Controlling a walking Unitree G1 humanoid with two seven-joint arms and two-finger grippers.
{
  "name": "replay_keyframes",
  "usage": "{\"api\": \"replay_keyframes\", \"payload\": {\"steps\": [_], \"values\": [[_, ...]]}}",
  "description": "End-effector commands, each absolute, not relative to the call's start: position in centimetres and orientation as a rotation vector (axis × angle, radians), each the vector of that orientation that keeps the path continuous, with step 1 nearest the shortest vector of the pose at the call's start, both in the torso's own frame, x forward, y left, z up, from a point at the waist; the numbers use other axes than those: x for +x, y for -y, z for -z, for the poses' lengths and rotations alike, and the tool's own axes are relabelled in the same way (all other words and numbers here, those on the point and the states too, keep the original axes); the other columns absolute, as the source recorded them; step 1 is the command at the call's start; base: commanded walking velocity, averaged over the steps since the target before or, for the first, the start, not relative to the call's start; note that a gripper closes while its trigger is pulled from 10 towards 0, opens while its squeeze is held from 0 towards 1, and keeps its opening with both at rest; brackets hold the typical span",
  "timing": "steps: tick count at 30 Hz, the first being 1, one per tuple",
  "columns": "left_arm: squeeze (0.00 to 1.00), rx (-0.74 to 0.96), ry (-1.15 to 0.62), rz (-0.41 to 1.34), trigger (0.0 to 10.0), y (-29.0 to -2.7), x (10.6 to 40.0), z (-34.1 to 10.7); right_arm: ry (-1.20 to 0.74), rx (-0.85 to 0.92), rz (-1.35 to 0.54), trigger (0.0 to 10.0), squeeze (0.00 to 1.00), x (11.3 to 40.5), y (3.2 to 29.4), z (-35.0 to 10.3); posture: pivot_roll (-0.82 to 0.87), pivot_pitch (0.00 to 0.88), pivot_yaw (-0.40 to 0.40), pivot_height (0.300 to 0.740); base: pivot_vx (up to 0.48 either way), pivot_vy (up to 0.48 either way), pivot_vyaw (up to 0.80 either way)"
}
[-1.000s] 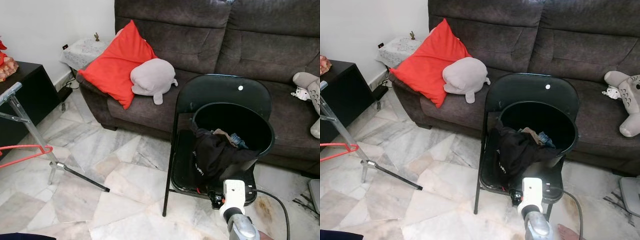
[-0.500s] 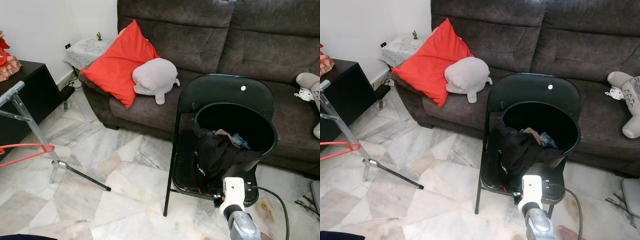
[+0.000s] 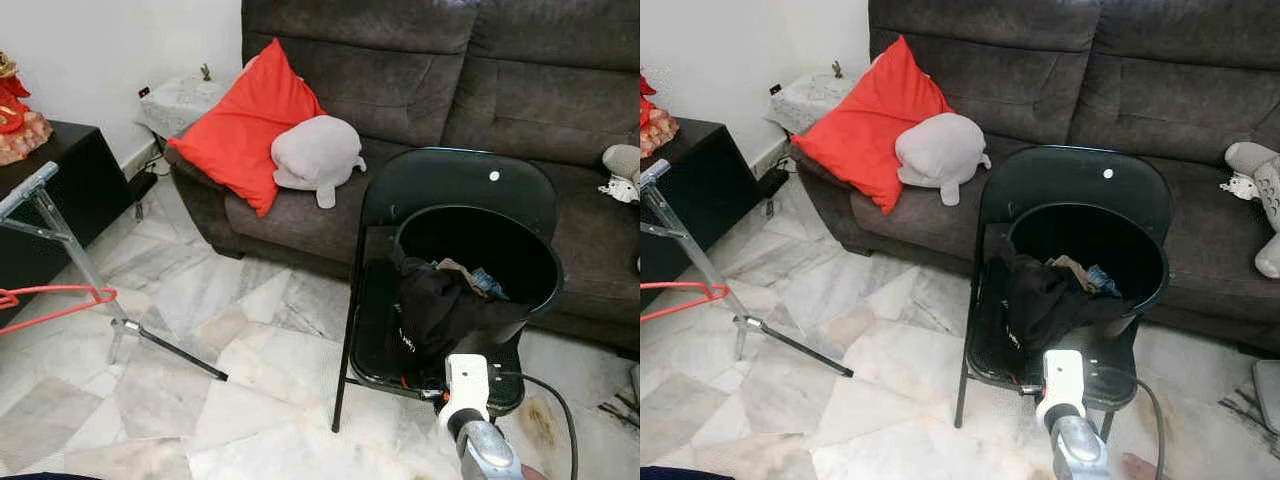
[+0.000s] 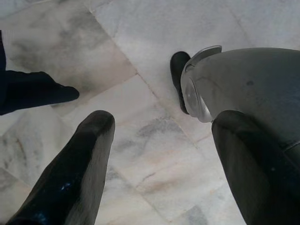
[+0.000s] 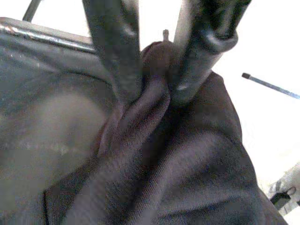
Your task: Hang hanger
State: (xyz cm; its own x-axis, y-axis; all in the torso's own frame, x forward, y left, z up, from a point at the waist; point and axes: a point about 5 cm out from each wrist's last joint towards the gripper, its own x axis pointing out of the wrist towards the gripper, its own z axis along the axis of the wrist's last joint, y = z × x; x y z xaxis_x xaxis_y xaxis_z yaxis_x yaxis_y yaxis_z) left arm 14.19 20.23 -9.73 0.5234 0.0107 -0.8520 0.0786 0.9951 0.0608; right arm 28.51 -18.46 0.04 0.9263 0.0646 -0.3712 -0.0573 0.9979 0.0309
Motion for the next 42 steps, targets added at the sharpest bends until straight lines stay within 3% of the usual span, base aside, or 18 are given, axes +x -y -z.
{"api": "replay_keyframes", "payload": {"steps": [1,9,15,19,25,30,37,42], "values": [[0.00,0.079,-1.065,0.103,10.0,-18.3,13.1,10.4,-0.389,0.031,-0.057,0.0,0.00,28.3,18.6,0.2,-0.04,0.121,0.060,0.721,0.000,0.000,0.00],[0.00,0.077,-1.075,0.117,10.0,-16.5,12.5,10.8,-0.369,0.037,-0.059,0.0,0.00,28.5,18.3,0.0,-0.04,0.120,0.058,0.721,0.000,0.000,0.00],[0.00,0.082,-1.076,0.113,10.0,-16.7,12.5,10.8,-0.277,0.062,-0.025,0.0,0.00,28.4,17.9,-0.7,-0.05,0.119,0.055,0.721,0.000,0.000,0.00],[0.00,0.095,-1.078,0.090,10.0,-19.2,12.7,10.4,-0.192,0.094,0.006,0.0,0.00,27.3,17.6,-1.1,-0.06,0.123,0.054,0.721,0.000,0.000,0.00],[0.00,0.103,-1.084,0.080,10.0,-20.2,12.7,10.3,-0.092,0.117,0.049,0.0,0.00,25.0,17.2,-2.3,-0.07,0.120,0.048,0.721,0.000,0.000,0.00],[0.00,0.101,-1.086,0.079,10.0,-20.6,12.6,10.2,-0.020,0.119,0.091,0.0,0.00,24.4,17.9,-4.1,-0.08,0.117,0.047,0.721,0.000,0.000,0.00],[0.00,0.102,-1.094,0.080,10.0,-21.4,12.1,10.2,0.206,0.079,0.182,0.0,0.00,26.4,20.3,-11.5,-0.09,0.100,0.046,0.721,0.000,0.000,0.00],[0.00,0.101,-1.089,0.078,10.0,-21.7,12.3,10.1,0.274,0.055,0.228,0.0,0.00,27.1,21.5,-14.3,-0.09,0.096,0.044,0.721,0.000,0.000,0.00]]}}
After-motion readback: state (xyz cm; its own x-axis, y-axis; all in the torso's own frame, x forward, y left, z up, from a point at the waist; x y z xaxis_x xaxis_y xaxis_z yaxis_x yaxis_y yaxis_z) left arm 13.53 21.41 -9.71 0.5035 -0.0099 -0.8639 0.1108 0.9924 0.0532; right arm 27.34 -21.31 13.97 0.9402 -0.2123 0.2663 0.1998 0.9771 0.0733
